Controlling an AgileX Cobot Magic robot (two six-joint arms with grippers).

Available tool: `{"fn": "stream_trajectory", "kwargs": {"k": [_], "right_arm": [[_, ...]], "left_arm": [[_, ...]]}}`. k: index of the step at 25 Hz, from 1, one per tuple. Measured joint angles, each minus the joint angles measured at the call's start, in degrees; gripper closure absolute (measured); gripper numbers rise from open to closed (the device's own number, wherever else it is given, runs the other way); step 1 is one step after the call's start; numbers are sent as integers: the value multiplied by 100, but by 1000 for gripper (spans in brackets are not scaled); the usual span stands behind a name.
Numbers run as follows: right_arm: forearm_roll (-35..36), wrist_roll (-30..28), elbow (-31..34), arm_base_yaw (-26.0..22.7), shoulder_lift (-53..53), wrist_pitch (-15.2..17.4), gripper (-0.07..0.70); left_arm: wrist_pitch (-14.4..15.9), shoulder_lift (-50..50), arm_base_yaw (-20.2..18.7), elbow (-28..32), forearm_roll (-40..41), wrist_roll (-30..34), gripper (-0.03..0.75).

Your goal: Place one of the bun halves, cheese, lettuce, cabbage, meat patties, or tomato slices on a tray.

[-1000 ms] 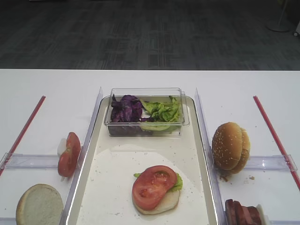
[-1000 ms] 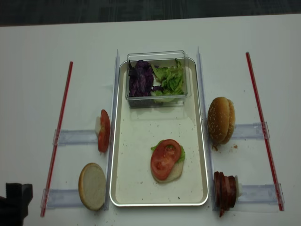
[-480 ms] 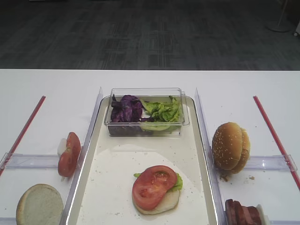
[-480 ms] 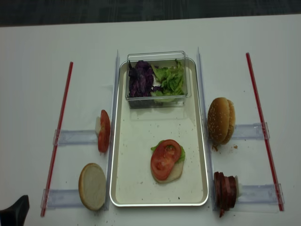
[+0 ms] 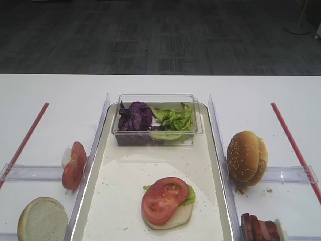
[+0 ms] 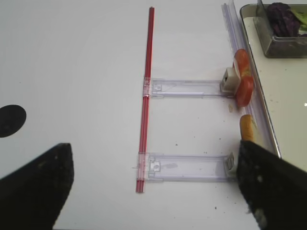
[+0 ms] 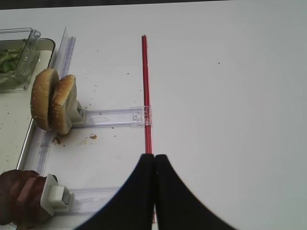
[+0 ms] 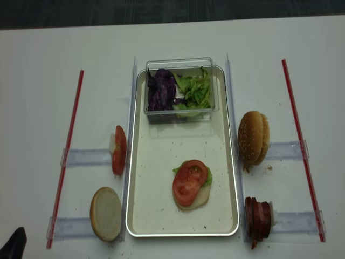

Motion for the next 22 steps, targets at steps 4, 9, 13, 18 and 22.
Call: {"fn": "stream_trajectory", "kwargs": {"k": [4,9,13,18,22], "right_arm": [[0,0,0,0,0,0,595],[0,0,0,0,0,0,595],[0,0,0,0,0,0,595],[0,0,0,0,0,0,595],[0,0,0,0,0,0,595]], "left_arm": [[10,-14,0,0,0,46,83],[10,-14,0,0,0,56,83],[10,-14,0,0,-51,56,83],[10,-14,0,0,-263,69,83],[10,-14,0,0,-276,71,83]]}}
